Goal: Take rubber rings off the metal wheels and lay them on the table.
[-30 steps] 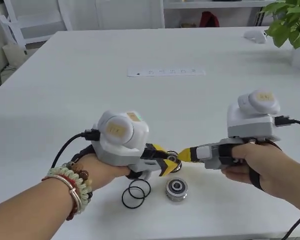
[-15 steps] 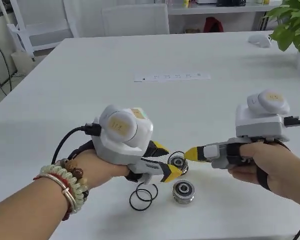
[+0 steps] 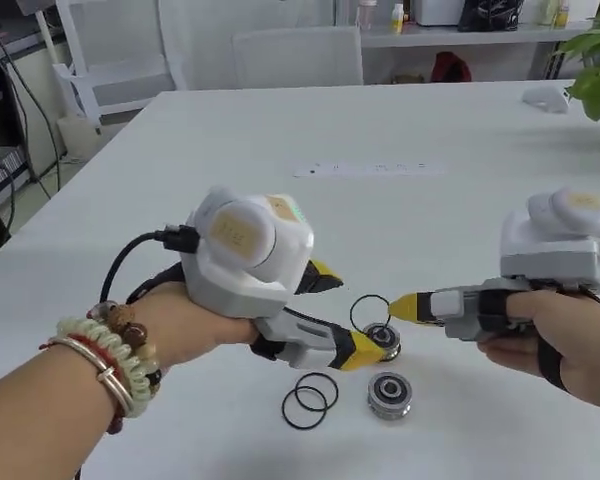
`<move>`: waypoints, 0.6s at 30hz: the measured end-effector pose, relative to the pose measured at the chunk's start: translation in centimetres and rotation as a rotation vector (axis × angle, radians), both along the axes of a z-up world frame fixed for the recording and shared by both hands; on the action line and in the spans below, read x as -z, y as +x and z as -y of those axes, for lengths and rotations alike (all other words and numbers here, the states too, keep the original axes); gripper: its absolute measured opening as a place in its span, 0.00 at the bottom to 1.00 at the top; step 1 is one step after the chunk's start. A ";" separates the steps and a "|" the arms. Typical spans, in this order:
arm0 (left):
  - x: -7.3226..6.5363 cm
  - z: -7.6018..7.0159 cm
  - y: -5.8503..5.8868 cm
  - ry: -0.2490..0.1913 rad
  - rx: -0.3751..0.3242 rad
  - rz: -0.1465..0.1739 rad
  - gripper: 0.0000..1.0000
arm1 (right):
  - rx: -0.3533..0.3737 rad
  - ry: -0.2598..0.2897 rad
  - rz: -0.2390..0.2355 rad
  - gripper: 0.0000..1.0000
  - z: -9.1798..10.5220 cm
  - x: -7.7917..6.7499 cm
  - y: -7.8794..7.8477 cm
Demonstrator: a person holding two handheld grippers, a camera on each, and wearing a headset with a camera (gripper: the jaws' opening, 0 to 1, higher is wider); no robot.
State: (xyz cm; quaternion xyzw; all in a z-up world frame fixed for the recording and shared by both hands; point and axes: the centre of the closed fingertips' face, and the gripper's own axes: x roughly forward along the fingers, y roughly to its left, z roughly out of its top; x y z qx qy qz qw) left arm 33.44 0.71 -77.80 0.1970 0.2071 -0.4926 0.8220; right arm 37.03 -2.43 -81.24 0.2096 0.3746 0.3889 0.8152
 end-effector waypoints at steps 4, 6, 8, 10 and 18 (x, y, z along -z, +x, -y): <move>-1.0 -1.8 -0.6 0.004 -0.022 0.018 0.64 | 0.021 0.024 0.013 0.00 0.3 -0.7 0.4; -1.6 -2.6 -1.3 -0.001 -0.020 0.014 0.70 | 0.030 0.032 0.016 0.00 0.5 -1.0 0.5; -2.1 -3.4 -2.1 -0.015 -0.014 0.010 0.72 | 0.036 0.042 0.019 0.00 0.5 -1.2 0.6; -2.5 -4.1 -2.6 -0.020 -0.017 0.016 0.72 | 0.039 0.052 0.026 0.00 0.6 -1.6 0.7; -4.0 -8.0 -4.4 -0.032 -0.105 0.046 0.77 | 0.038 0.066 0.057 0.00 0.3 -2.8 0.6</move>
